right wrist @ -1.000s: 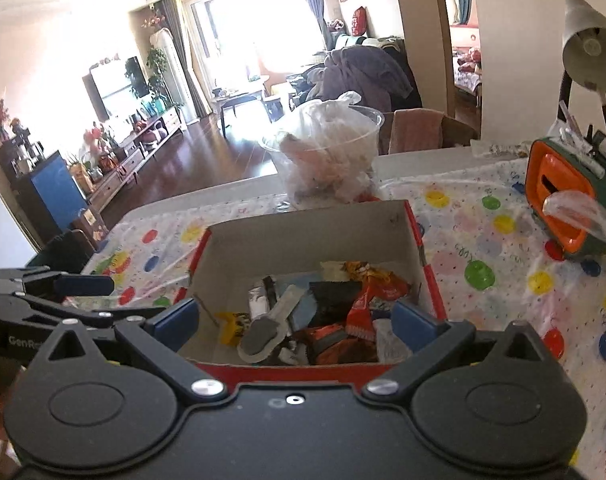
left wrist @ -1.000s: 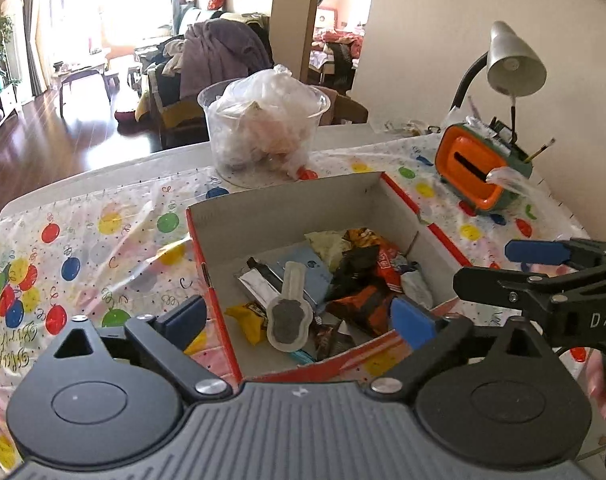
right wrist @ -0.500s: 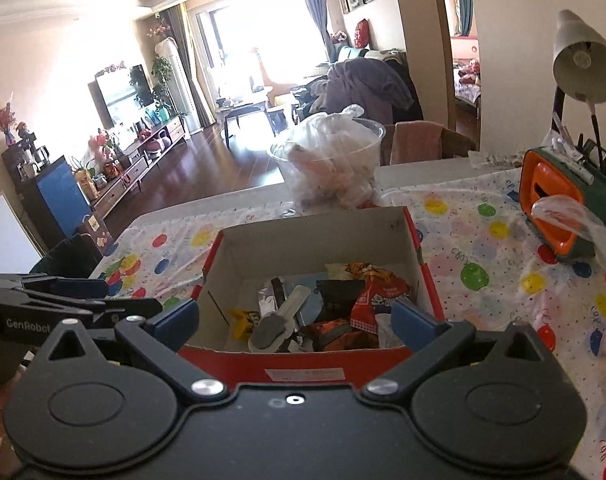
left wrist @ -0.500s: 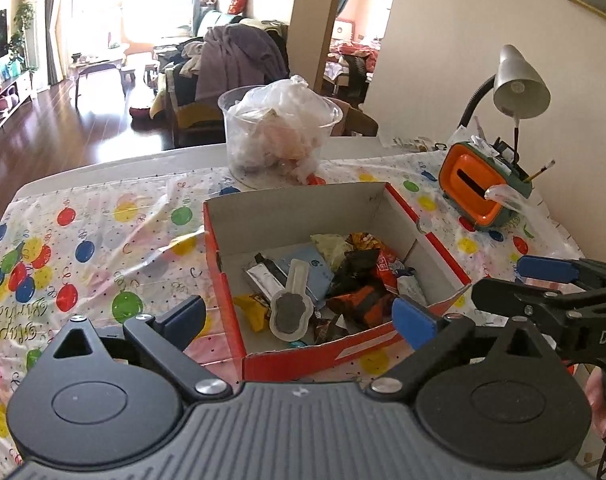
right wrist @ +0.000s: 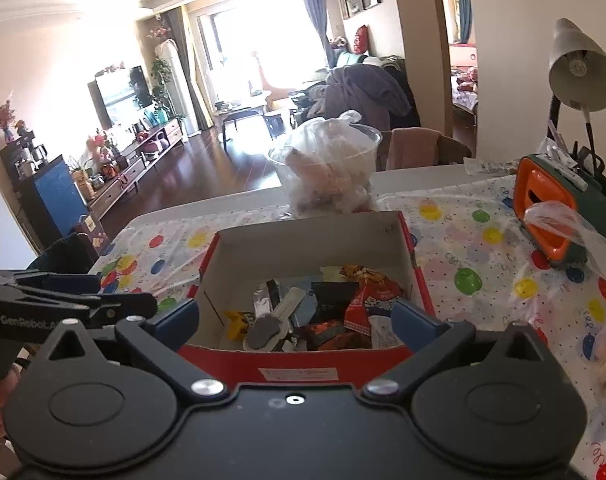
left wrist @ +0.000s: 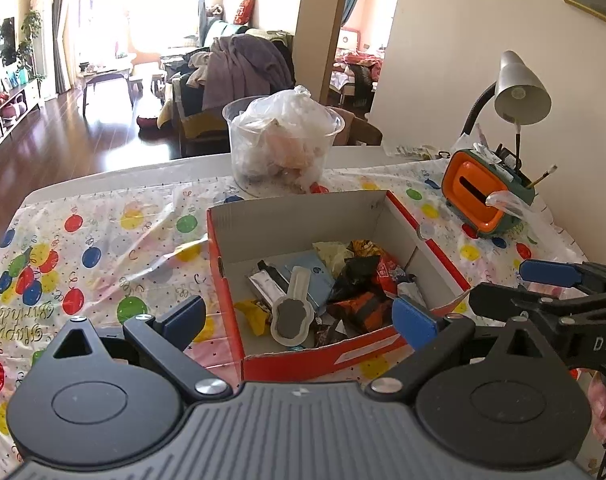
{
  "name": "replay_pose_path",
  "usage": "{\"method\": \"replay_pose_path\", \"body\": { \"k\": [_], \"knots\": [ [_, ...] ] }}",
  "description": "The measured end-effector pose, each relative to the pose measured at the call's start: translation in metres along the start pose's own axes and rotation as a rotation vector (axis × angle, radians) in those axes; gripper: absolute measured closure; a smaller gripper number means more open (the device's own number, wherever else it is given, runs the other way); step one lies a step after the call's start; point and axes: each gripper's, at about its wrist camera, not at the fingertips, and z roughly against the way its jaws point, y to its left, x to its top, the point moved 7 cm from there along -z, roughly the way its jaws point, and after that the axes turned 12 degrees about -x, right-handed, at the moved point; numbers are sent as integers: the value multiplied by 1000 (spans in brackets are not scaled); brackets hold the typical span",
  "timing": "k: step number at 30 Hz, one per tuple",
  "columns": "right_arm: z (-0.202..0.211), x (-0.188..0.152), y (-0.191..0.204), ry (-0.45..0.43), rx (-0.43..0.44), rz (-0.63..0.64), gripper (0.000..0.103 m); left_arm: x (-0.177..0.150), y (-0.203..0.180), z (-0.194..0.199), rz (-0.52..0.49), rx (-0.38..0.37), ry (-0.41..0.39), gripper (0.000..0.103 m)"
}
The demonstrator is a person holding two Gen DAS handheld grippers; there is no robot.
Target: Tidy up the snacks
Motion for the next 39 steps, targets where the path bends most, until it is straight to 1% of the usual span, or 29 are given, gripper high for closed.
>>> {"method": "replay_pose_path", "body": {
  "k": [5, 11, 16, 22, 29, 39],
  "knots": [
    [1, 1, 3, -19, 1, 14, 0, 0, 1, 1, 5, 7, -5, 3],
    [-4, 2, 1, 2, 16, -14, 0, 1, 0, 2, 2, 13, -13, 3],
    [-3, 6, 2, -28, -13, -4, 0, 2, 2, 5, 12, 16, -27, 3],
    [-4, 6, 3, -34, -15, 0, 0, 4, 2, 11, 9, 19, -54, 3],
    [-4, 7, 6, -36, -2, -5, 0, 4, 0, 13, 1, 14, -56, 3],
    [2, 1, 4, -25, -6, -21, 0, -3, -3, 16, 8, -5, -32, 3]
  ]
}}
